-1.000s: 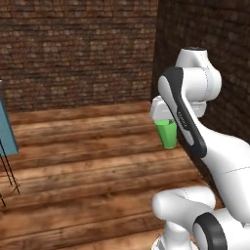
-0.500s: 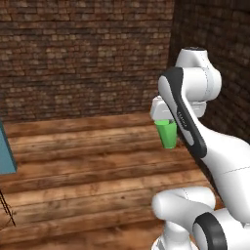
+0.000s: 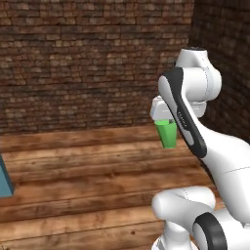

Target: There is a tray on the dining counter. Grab the cup, mug, and pitcher and place them on the tray. The pitcher may be placed next to the tray if it cannot fit the tray.

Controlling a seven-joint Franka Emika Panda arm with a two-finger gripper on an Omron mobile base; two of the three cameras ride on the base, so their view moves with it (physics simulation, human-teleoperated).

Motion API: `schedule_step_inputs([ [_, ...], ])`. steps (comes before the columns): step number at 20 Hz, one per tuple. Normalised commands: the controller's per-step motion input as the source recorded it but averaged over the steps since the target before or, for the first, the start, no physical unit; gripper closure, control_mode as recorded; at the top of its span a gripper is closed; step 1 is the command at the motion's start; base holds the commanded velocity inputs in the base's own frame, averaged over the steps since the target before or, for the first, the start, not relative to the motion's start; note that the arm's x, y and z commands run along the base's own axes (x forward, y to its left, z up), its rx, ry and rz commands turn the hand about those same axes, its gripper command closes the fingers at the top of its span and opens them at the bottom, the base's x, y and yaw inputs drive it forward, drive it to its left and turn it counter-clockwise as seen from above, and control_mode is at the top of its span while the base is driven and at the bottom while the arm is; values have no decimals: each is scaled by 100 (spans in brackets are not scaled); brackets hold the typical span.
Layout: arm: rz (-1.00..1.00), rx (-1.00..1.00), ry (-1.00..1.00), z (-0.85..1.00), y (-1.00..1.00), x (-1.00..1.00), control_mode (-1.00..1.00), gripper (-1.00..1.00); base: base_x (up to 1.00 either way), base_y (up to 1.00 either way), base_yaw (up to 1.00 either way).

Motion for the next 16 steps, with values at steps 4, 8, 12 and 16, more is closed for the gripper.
schedule_step_inputs([
  [4,0,0,0,0,0,0,100,100,100,-25,11],
  [8,0,0,0,0,0,0,100,100,100,-27,14],
  [12,0,0,0,0,0,0,100,100,100,-34,22],
  [16,0,0,0,0,0,0,100,100,100,-38,28],
])
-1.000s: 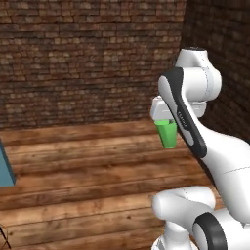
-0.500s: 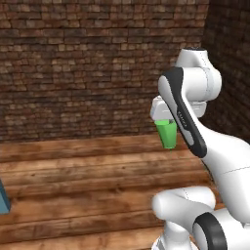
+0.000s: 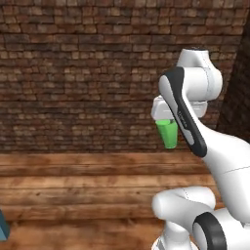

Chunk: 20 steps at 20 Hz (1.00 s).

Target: There is a tray on the dining counter. Grab the cup, mug, and pitcher and place them on the tray. The pitcher may be placed next to the tray if it cannot fit the tray.

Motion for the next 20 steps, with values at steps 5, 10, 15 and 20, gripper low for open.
schedule_step_inputs([
  [5,0,0,0,0,0,0,100,100,88,-45,34],
  [10,0,0,0,0,0,0,100,100,92,-48,40],
  [15,0,0,0,0,0,0,100,100,76,-60,44],
  [20,0,0,0,0,0,0,100,100,75,-66,46],
])
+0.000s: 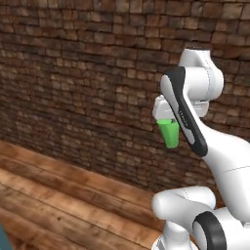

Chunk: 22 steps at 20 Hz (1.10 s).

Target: There is a tray on the dining counter. Grab the cup, mug, and pitcher and place them on the tray. The pitcher may be placed next to the tray if it cannot fit the tray.

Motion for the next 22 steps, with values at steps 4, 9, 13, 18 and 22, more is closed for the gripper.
schedule_step_inputs([
  [4,0,0,0,0,0,0,100,100,78,-37,58],
  [9,0,0,0,0,0,0,100,100,80,-31,63],
  [13,0,0,0,0,0,0,100,100,83,-38,63],
  [18,0,0,0,0,0,0,100,100,81,-56,58],
  [22,0,0,0,0,0,0,100,100,76,-63,56],
])
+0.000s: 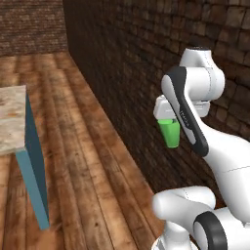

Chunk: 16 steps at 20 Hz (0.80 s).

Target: There is a tray on the dining counter. Grab the cup, mug, and pitcher and place them on the tray. The pitcher may be placed next to the tray if it cannot fit the tray.

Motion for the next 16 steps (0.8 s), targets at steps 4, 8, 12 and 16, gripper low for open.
schedule_step_inputs([
  [4,0,0,0,0,0,0,100,100,70,-53,46],
  [8,0,0,0,0,0,0,100,100,89,-13,14],
  [12,0,0,0,0,0,0,100,100,100,0,5],
  [16,0,0,0,0,0,0,100,100,100,0,3],
])
